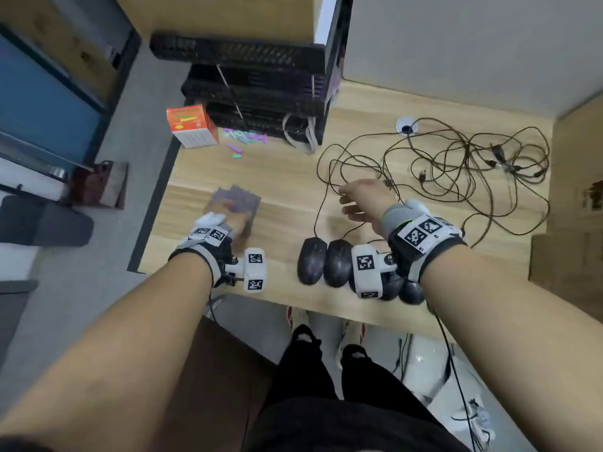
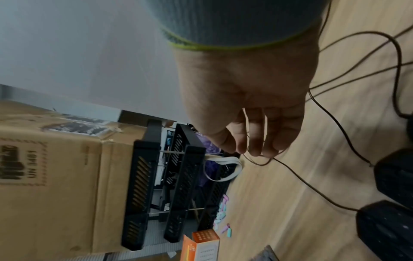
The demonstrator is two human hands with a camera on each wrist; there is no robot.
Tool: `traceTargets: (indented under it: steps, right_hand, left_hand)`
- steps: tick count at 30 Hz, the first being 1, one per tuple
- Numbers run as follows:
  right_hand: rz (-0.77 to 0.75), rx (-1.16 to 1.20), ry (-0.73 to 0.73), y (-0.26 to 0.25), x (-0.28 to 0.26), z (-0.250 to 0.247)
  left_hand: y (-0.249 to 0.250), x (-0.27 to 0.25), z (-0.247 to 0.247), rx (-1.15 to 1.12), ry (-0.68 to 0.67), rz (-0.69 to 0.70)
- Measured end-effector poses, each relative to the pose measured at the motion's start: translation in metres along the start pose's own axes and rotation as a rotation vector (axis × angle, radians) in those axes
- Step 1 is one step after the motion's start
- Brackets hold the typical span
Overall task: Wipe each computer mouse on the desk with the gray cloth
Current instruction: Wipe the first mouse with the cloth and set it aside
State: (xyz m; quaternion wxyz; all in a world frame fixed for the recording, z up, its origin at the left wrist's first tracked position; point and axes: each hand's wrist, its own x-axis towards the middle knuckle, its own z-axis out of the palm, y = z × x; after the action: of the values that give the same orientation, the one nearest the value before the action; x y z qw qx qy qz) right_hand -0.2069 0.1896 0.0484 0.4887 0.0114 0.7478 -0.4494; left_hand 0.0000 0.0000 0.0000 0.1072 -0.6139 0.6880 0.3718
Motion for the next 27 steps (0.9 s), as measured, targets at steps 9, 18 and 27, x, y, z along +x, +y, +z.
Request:
traceTargets:
  steps: [9,18,27]
  right_hand:
    - [0.056,-0.059,-0.007,0.009,0.036,0.036]
    - [0.092,-0.115,-0.123,0.018,0.042,0.043]
    - [0.035,0.149,-0.177,0.036,0.029,0.024]
  left_hand:
    - [-0.031,0.050,0.015,0.426,-0.098,-0.037]
    - [0.007,0.033,0.038,-0.031,-0.084,0.040]
    - [0.066,-0.036,0.077,-0.297,-0.426,0.354]
